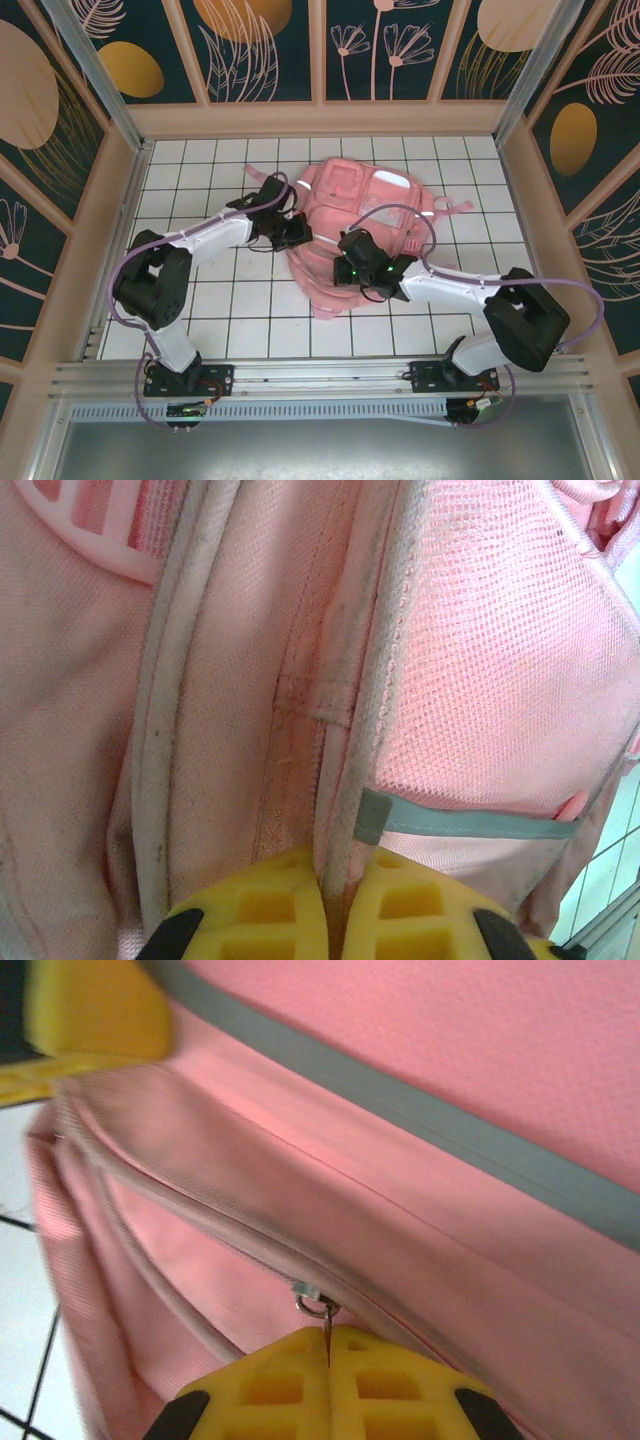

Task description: Pack the student bag

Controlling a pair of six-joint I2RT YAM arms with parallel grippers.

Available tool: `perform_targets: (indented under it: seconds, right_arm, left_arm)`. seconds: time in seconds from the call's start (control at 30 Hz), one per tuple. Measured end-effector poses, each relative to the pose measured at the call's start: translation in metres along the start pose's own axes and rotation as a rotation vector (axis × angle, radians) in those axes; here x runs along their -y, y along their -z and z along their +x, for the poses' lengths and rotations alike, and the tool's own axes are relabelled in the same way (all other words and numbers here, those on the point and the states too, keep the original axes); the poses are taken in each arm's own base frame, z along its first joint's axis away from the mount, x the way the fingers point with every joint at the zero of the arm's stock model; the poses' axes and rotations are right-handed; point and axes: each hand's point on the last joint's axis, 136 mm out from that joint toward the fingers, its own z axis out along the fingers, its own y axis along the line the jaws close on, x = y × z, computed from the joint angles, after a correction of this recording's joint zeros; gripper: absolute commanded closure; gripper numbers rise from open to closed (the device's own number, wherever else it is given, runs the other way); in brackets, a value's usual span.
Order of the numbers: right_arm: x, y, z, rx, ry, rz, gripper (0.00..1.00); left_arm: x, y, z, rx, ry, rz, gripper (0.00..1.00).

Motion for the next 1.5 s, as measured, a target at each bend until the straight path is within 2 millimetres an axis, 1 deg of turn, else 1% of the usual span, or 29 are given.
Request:
perform_targets:
  seconds: [0.13,0.27,0.33,0.4,0.47,0.5,0.53,0.6,0.63,0.67,0.73,0.8,0.87,0.9,0.93,0.97,1.03,1.1,1.13,1.2,1.3,1.4,1.5]
  right_arm:
    - [0.030,0.011,0.006,-0.003,-0.082,0.084,1.00]
    - [0.077,0.015,0.011,-0.001,-0.186,0.179,1.00]
    - [0.083,0.017,0.003,0.027,-0.211,0.180,1.00]
    - [0.080,0.018,-0.002,0.039,-0.197,0.152,1.00]
    - [0.070,0.018,-0.004,0.036,-0.158,0.100,1.00]
    - [0.064,0.018,-0.005,0.034,-0.130,0.073,1.00]
    - [0.057,0.017,-0.005,0.033,-0.098,0.047,1.00]
    - [0.045,0.016,-0.005,0.031,-0.036,0.004,1.00]
    - [0.037,0.014,-0.005,0.025,-0.004,-0.018,1.00]
    - [0.030,0.012,-0.005,0.017,0.019,-0.034,1.00]
    - [0.016,0.006,-0.003,-0.011,0.070,-0.064,1.00]
    - [0.004,-0.002,-0.002,-0.037,0.107,-0.083,1.00]
    - [-0.005,-0.009,-0.003,-0.056,0.133,-0.094,1.00]
    - [-0.008,-0.012,-0.002,-0.066,0.143,-0.099,1.00]
    - [-0.011,-0.014,-0.001,-0.072,0.153,-0.108,1.00]
    - [-0.014,-0.015,-0.001,-0.077,0.160,-0.115,1.00]
    - [-0.020,-0.015,0.000,-0.081,0.169,-0.136,1.00]
    - [-0.026,-0.014,0.000,-0.080,0.178,-0.163,1.00]
    - [-0.031,-0.013,-0.001,-0.080,0.182,-0.179,1.00]
    - [-0.038,-0.011,-0.002,-0.080,0.194,-0.203,1.00]
    - [-0.050,-0.011,-0.004,-0.082,0.215,-0.235,1.00]
    - [-0.060,-0.010,-0.007,-0.082,0.223,-0.262,1.00]
    - [-0.066,-0.011,-0.008,-0.081,0.228,-0.276,1.00]
  left_arm:
    - [-0.003,0.006,-0.007,0.001,-0.031,-0.006,1.00]
    - [-0.009,0.016,-0.017,0.004,-0.065,-0.018,1.00]
    - [-0.011,0.021,-0.020,-0.007,-0.085,-0.014,1.00]
    - [-0.013,0.027,-0.024,-0.016,-0.110,-0.007,1.00]
    - [-0.018,0.032,-0.032,-0.026,-0.135,-0.015,1.00]
    - [-0.020,0.033,-0.036,-0.032,-0.145,-0.024,0.98]
    - [-0.024,0.033,-0.041,-0.039,-0.149,-0.034,0.90]
    - [-0.030,0.030,-0.054,-0.047,-0.146,-0.047,0.82]
    - [-0.034,0.029,-0.061,-0.044,-0.141,-0.056,0.69]
    - [-0.038,0.028,-0.068,-0.034,-0.137,-0.066,0.58]
    - [-0.049,0.030,-0.087,0.005,-0.106,-0.103,0.52]
    - [-0.052,0.039,-0.104,0.055,-0.071,-0.118,0.49]
    - [-0.051,0.053,-0.112,0.103,-0.030,-0.115,0.46]
    - [-0.051,0.060,-0.110,0.125,-0.008,-0.111,0.45]
    - [-0.051,0.069,-0.101,0.140,0.014,-0.113,0.45]
    - [-0.052,0.076,-0.091,0.148,0.034,-0.114,0.44]
    - [-0.053,0.091,-0.063,0.156,0.076,-0.111,0.44]
    - [-0.051,0.096,-0.040,0.155,0.106,-0.104,0.43]
    - [-0.048,0.095,-0.030,0.150,0.119,-0.099,0.43]
    - [-0.040,0.085,-0.017,0.131,0.137,-0.088,0.43]
    - [-0.028,0.071,-0.003,0.108,0.158,-0.068,0.42]
    - [-0.023,0.066,-0.002,0.120,0.185,-0.056,0.43]
    - [-0.025,0.060,-0.003,0.140,0.218,-0.053,0.44]
